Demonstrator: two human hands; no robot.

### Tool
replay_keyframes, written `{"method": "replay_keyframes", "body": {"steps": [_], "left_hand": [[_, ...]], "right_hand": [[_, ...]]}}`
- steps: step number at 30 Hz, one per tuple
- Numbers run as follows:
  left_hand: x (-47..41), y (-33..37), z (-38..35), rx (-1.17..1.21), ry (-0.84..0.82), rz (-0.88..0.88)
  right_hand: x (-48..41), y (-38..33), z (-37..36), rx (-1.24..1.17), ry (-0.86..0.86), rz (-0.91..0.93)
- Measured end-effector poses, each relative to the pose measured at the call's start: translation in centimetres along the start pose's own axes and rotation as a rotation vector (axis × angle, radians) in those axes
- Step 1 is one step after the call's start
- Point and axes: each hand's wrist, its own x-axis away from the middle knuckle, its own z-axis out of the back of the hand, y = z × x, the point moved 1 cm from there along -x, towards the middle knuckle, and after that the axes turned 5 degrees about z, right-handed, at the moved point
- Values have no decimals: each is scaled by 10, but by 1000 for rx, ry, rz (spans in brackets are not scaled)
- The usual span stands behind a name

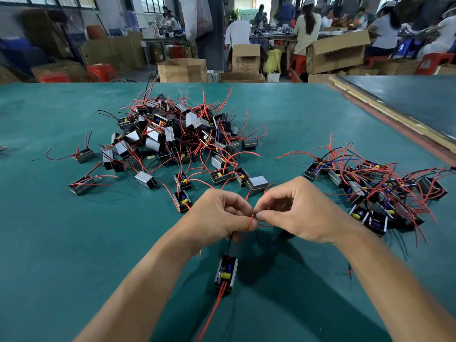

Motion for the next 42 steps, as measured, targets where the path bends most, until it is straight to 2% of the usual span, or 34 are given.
{"method": "replay_keyframes", "body": {"steps": [9, 21, 25, 34, 38, 42], "left_hand": [[-2, 0, 1, 23, 42, -30], [1, 0, 0, -26, -17, -82], [1, -1, -1, -27, 5, -86], [-2, -3, -2, 8, 34, -75], [-4, -4, -3, 74, 107, -36], [-4, -4, -3, 112, 136, -75]], "right_hand": [[-2, 6, 0, 3, 85, 33], [-1, 1, 0, -49, 50, 98], [-1, 1, -1, -80, 79, 79], [-1, 4, -1, 45, 56, 32], [0, 6, -1, 68, 69, -9], [0, 7, -1, 77, 41, -8]]}}
